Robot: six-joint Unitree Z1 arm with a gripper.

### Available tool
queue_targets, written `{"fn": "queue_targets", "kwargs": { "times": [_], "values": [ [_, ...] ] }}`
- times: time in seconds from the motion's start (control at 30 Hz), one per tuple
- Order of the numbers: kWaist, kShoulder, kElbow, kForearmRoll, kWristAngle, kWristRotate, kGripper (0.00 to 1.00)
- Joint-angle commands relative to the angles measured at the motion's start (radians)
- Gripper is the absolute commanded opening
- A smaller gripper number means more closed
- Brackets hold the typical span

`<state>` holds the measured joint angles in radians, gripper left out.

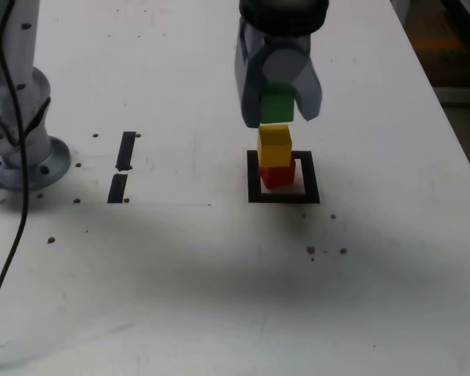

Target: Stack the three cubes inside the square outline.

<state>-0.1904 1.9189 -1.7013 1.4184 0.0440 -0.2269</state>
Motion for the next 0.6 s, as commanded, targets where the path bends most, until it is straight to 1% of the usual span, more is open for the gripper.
{"fn": "queue_targets", "kwargs": {
  "times": [0.0,0.27,0.4,0.57],
  "values": [
    [-0.001,0.009,0.000,-0.006,-0.005,0.001,0.12],
    [-0.001,0.016,0.026,-0.030,-0.028,0.001,0.18],
    [-0.001,0.017,0.036,-0.037,-0.033,0.001,0.21],
    [-0.001,0.019,0.049,-0.045,-0.044,0.001,0.31]
  ]
}}
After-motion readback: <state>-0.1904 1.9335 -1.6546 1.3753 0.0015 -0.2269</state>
